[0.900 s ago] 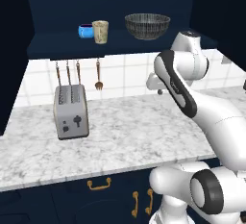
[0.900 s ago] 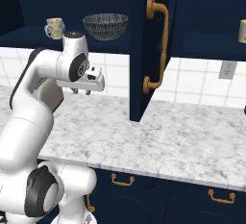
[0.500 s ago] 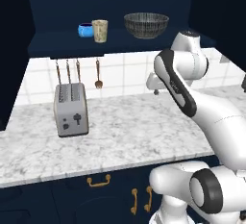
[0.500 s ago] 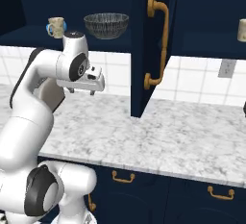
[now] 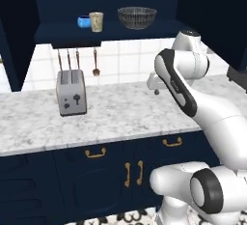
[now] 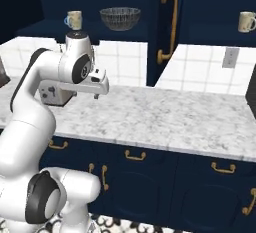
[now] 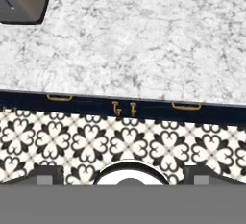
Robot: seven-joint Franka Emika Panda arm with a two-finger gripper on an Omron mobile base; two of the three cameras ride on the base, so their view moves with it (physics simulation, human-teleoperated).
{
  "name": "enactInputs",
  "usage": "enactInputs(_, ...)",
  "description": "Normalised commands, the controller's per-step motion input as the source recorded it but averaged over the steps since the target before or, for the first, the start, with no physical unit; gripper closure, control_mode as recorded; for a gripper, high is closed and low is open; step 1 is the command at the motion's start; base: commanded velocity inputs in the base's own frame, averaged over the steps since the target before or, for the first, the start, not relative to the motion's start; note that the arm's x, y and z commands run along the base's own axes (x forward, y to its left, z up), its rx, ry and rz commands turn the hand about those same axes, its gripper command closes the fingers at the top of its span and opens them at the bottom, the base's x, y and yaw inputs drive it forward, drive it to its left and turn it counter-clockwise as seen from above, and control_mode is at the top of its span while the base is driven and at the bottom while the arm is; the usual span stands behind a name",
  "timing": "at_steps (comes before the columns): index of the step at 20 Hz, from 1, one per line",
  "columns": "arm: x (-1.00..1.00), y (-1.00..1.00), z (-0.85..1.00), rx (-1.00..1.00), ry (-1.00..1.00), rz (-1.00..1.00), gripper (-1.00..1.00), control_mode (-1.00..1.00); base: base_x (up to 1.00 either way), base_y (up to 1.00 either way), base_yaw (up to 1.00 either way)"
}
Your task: Gather all objects into one cabinet and sort the glasses and bowls to opposite sides.
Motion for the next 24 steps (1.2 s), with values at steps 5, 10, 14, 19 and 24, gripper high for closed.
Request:
enactInputs(5, 0.00, 0.00, 0.00, 0.00, 0.00, 0.00, -1.00, 1.00, -0.76, 0.00, 0.00)
enactInputs(10, 0.00, 0.00, 0.00, 0.00, 0.00, 0.00, -1.00, 1.00, -0.83, -0.23, 0.00)
enactInputs(14, 0.00, 0.00, 0.00, 0.00, 0.00, 0.00, -1.00, 1.00, -0.59, -0.58, 0.00)
enactInputs(19, 0.00, 0.00, 0.00, 0.00, 0.00, 0.00, -1.00, 1.00, -0.27, -0.83, 0.00)
enactInputs(24, 0.00, 0.00, 0.00, 0.00, 0.00, 0.00, -1.00, 1.00, 0.00, -0.92, 0.00)
